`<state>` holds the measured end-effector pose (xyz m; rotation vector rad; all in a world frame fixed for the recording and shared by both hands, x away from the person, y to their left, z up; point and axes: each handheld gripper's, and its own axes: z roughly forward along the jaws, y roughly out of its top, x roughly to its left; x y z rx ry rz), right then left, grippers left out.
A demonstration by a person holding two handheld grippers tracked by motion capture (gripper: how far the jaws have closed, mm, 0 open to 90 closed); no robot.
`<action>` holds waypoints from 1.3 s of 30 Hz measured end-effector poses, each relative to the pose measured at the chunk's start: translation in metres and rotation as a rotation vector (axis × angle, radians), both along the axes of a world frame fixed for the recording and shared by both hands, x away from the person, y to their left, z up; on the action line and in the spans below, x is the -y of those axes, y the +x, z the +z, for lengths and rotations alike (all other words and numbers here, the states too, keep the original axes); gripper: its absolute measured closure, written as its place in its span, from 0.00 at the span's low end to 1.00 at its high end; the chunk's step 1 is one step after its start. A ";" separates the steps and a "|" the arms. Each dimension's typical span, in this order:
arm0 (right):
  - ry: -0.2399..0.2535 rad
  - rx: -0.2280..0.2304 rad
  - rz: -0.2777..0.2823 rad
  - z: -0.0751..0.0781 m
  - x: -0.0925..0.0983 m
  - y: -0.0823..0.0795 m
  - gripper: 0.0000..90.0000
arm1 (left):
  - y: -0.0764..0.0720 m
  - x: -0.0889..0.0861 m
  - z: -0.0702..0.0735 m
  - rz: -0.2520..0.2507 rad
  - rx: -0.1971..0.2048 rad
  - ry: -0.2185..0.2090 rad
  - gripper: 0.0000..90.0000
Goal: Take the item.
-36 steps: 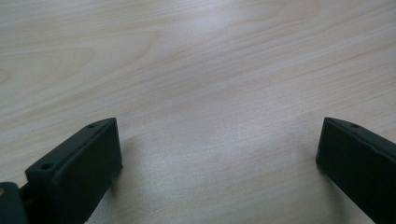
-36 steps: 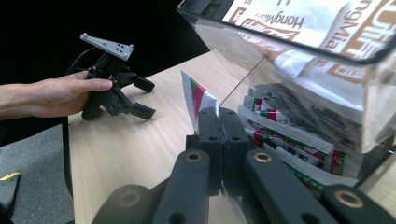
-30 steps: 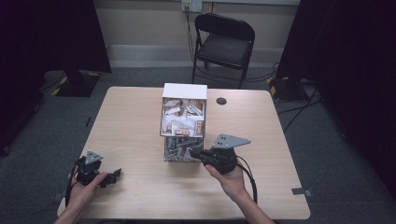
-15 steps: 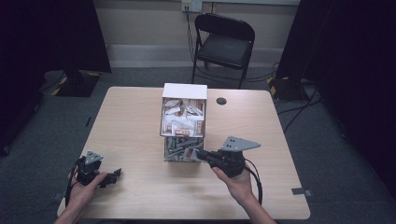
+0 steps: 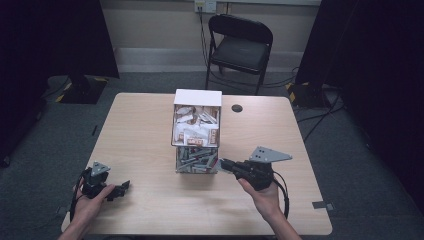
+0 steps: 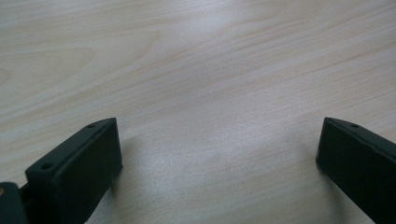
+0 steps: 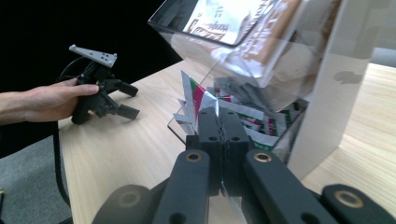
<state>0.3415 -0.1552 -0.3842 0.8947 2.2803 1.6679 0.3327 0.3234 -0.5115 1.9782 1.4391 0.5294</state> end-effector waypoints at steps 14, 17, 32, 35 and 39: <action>0.021 0.012 -0.068 0.007 0.028 0.002 0.99 | 0.000 0.000 0.000 0.000 0.000 0.000 0.00; 0.018 0.016 -0.086 0.008 0.035 0.004 0.99 | 0.000 0.000 0.000 -0.001 -0.001 0.000 0.00; 0.003 -0.012 -0.182 0.002 0.062 0.019 0.99 | 0.000 0.000 0.000 0.000 0.000 0.000 0.00; -0.010 -0.021 -0.200 -0.001 0.067 0.026 0.99 | 0.000 0.000 0.000 -0.001 -0.001 0.001 0.00; -0.025 -0.039 -0.212 -0.006 0.066 0.035 0.99 | 0.000 0.000 0.000 0.000 0.000 0.000 0.00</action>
